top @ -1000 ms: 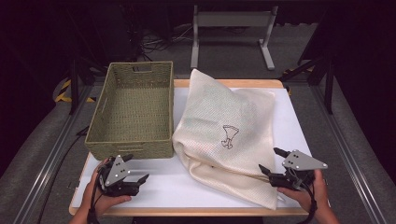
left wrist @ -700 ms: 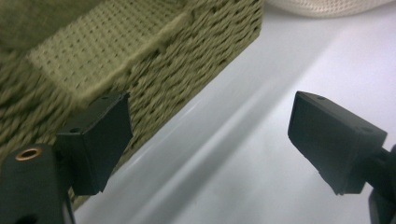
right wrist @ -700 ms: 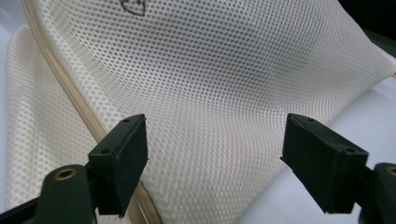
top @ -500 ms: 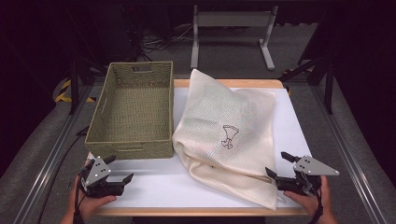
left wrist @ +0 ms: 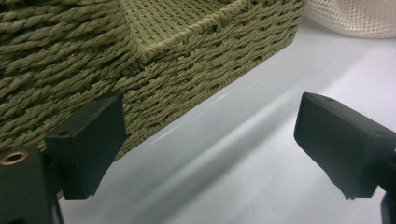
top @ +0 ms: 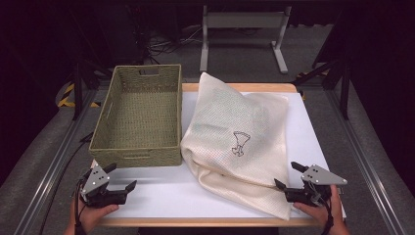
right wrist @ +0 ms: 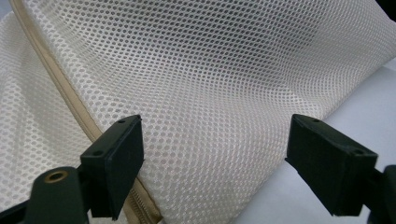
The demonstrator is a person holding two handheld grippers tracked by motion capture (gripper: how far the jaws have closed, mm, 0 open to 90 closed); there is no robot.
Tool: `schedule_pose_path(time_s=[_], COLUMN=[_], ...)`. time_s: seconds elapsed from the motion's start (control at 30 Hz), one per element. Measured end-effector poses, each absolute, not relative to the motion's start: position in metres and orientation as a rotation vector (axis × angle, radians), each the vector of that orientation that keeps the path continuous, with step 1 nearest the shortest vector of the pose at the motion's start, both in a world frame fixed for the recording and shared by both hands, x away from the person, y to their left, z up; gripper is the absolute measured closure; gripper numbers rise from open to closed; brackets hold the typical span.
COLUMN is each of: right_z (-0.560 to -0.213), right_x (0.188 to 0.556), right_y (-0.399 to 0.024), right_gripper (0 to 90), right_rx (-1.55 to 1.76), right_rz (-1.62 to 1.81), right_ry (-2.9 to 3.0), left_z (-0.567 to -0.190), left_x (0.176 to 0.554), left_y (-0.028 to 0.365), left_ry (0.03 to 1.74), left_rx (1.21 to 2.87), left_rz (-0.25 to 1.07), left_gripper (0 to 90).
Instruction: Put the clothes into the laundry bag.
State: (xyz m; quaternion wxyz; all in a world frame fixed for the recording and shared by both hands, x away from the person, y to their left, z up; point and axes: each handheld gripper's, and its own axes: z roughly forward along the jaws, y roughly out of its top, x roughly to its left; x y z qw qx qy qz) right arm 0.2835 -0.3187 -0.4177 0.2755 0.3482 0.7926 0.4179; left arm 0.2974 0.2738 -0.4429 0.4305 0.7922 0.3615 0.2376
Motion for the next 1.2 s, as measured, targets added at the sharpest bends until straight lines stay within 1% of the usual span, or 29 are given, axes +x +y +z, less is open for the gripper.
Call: schedule_pose_path(time_s=[0.23,0.6,1.2], right_z=[-0.42,-0.42,-0.418], right_x=[0.284,0.282,0.277], right_y=[-0.324,-0.325,-0.327], right_gripper=[19.7,19.8,19.4], right_rx=[0.954,0.946,0.955], right_rz=[1.121,1.131,1.13], right_ry=[2.117,2.118,2.105], left_z=[-0.445,-0.445,-0.448], left_x=[0.299,0.301,0.307], left_y=[0.268,0.268,0.261], left_ry=[0.883,0.891,0.876], left_rx=[2.011,2.003,2.048], left_rz=[0.596,0.59,0.57], left_gripper=[9.9,9.9,10.0])
